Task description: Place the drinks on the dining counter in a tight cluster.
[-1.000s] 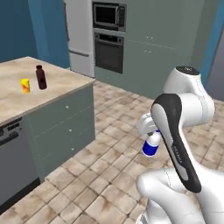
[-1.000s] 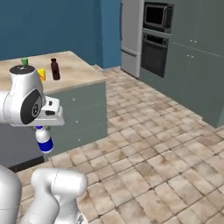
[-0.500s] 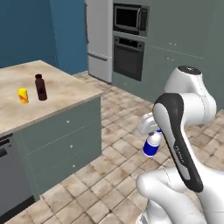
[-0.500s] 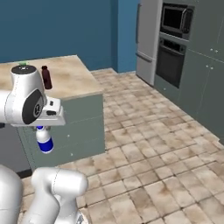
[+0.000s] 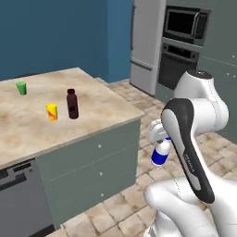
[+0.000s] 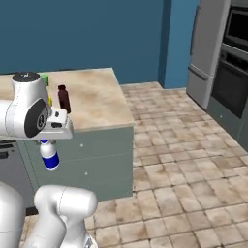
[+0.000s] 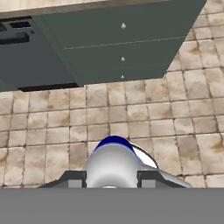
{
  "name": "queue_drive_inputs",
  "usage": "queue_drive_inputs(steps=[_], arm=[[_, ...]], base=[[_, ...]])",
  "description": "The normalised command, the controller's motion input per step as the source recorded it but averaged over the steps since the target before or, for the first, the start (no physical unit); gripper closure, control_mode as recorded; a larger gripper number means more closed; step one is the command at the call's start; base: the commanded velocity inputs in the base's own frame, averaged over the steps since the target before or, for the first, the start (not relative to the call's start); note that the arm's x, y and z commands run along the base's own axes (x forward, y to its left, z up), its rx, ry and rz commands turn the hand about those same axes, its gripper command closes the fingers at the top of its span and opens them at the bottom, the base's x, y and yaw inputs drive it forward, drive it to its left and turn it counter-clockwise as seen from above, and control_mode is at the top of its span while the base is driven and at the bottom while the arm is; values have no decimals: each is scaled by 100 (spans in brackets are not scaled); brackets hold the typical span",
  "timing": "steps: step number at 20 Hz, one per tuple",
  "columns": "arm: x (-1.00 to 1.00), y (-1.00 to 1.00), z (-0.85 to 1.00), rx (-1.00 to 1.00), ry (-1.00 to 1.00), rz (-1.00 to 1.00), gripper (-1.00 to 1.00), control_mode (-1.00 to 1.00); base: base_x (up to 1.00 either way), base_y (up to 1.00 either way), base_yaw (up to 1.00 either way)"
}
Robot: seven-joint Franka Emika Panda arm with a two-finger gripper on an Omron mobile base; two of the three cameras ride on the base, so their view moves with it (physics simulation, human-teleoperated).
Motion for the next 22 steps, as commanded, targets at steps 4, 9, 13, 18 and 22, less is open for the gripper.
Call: queue_drive_inputs(steps=[4, 9, 13, 18, 22], arm=[[0, 0, 0, 0, 0, 0, 100, 100], [0, 0, 0, 0, 0, 0, 100, 100], [0, 0, 0, 0, 0, 0, 100, 100], [0, 0, 0, 0, 0, 0, 100, 100], [0, 0, 0, 0, 0, 0, 100, 100]], base=[[100, -5, 38], [100, -19, 37], [81, -55, 32], [21, -56, 2], [53, 0, 0]])
